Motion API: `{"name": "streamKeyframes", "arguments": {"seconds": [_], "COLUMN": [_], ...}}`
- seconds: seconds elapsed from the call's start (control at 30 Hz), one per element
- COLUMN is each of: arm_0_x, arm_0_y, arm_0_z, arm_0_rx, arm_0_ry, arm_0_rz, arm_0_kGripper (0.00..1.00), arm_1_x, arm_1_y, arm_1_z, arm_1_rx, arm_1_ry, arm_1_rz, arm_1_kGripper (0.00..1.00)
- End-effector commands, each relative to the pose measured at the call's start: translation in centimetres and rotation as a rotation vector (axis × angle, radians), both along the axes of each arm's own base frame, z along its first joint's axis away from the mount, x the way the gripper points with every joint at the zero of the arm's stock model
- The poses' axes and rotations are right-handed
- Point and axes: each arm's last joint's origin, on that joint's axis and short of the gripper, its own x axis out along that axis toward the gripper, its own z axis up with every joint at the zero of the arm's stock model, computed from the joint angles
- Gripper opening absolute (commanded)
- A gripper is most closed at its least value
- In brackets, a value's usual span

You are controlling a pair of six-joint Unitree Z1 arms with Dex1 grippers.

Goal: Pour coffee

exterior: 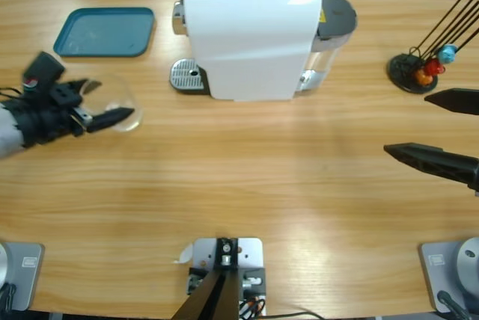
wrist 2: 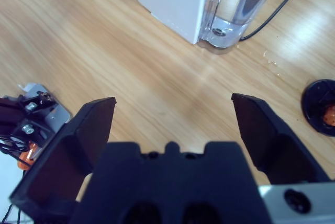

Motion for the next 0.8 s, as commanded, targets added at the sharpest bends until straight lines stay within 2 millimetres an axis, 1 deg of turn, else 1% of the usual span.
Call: {"name": "streamKeyframes", "arguments": {"seconds": [0.03,0.1,0.2,0.3,0.4,0.5,0.63,0.73,0.8], "arm_0_x": [2.3,4.4,8.2,11.9,14.2,15.1,15.6,15.8,15.8], "arm_0_y": [4.1,4.1,3.4,3.3,3.6,3.1,0.8,-0.2,-1.1], "arm_0_z": [1.9,1.7,1.3,1.1,0.1,-1.0,-2.6,-3.2,-3.3], "arm_0_rx": [-0.114,-0.154,-0.227,-0.245,-0.230,-0.215,-0.205,-0.191,-0.150], "arm_0_ry": [-0.060,-0.033,-0.007,-0.024,-0.021,-0.005,0.035,0.042,0.035], "arm_0_rz": [-0.205,-0.295,-0.456,-0.488,-0.473,-0.491,-0.566,-0.591,-0.577], "arm_0_kGripper": [0.000,0.000,0.000,0.000,0.000,0.000,0.000,0.000,0.000], "arm_1_x": [-0.7,-0.7,-0.8,-0.9,-1.0,-1.0,-0.9,-0.8,-0.7], "arm_1_y": [-1.0,-1.0,-1.1,-1.3,-1.5,-1.6,-1.4,-1.3,-1.2], "arm_1_z": [-0.8,-1.1,-1.2,-0.3,0.2,0.2,0.1,0.1,0.0], "arm_1_rx": [-0.002,-0.012,-0.014,-0.013,-0.023,-0.042,-0.050,-0.053,-0.058], "arm_1_ry": [-0.028,-0.019,-0.016,-0.021,-0.038,-0.051,-0.047,-0.045,-0.045], "arm_1_rz": [-0.010,-0.008,-0.003,-0.001,0.006,0.015,0.017,0.016,0.013], "arm_1_kGripper": [1.000,1.000,1.000,0.997,0.987,0.987,0.987,0.987,0.987]}}
